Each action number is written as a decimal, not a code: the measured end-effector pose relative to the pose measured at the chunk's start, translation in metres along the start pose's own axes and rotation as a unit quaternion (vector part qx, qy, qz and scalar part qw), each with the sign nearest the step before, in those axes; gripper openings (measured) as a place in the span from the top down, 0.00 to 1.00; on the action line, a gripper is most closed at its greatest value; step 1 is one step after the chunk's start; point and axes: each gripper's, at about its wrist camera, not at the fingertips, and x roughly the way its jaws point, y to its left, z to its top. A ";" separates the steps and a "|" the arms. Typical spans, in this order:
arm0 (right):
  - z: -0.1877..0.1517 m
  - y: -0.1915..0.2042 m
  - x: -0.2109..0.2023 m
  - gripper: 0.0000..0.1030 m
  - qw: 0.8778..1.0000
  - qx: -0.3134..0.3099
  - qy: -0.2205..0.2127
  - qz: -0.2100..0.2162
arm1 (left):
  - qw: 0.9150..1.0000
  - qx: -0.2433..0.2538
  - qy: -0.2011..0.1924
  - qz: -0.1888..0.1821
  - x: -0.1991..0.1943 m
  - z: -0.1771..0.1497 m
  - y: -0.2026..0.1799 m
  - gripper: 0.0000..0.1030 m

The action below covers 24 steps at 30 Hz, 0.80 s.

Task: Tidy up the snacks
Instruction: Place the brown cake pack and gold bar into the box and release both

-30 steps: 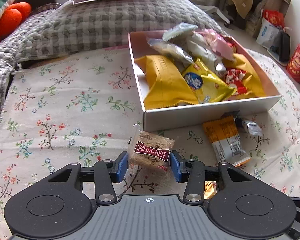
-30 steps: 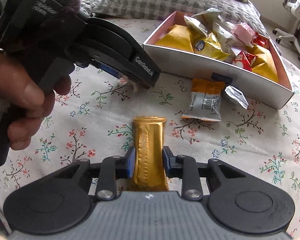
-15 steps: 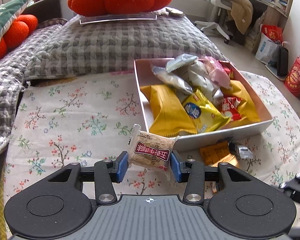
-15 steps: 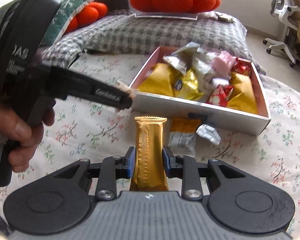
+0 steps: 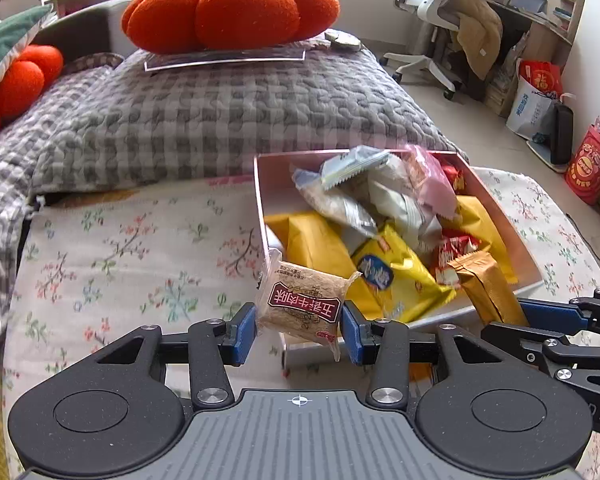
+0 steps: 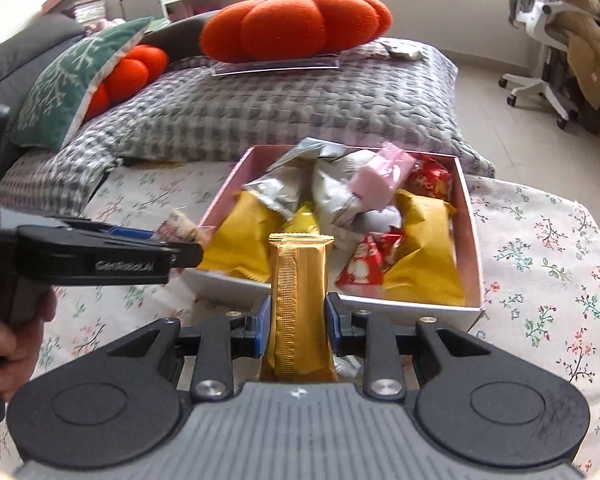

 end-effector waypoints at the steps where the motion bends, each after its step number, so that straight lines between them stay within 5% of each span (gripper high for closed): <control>1: 0.002 -0.003 0.002 0.75 1.000 0.004 0.001 -0.002 | 1.000 0.001 -0.002 0.000 0.001 0.003 -0.001 0.59; 14: 0.022 -0.034 0.009 0.75 0.999 0.045 -0.008 -0.005 | 0.998 -0.017 -0.016 -0.052 0.038 0.060 0.005 0.59; 24: 0.038 -0.069 0.014 0.75 0.996 0.089 -0.024 -0.004 | 0.998 -0.024 -0.020 -0.045 0.069 0.081 0.012 0.59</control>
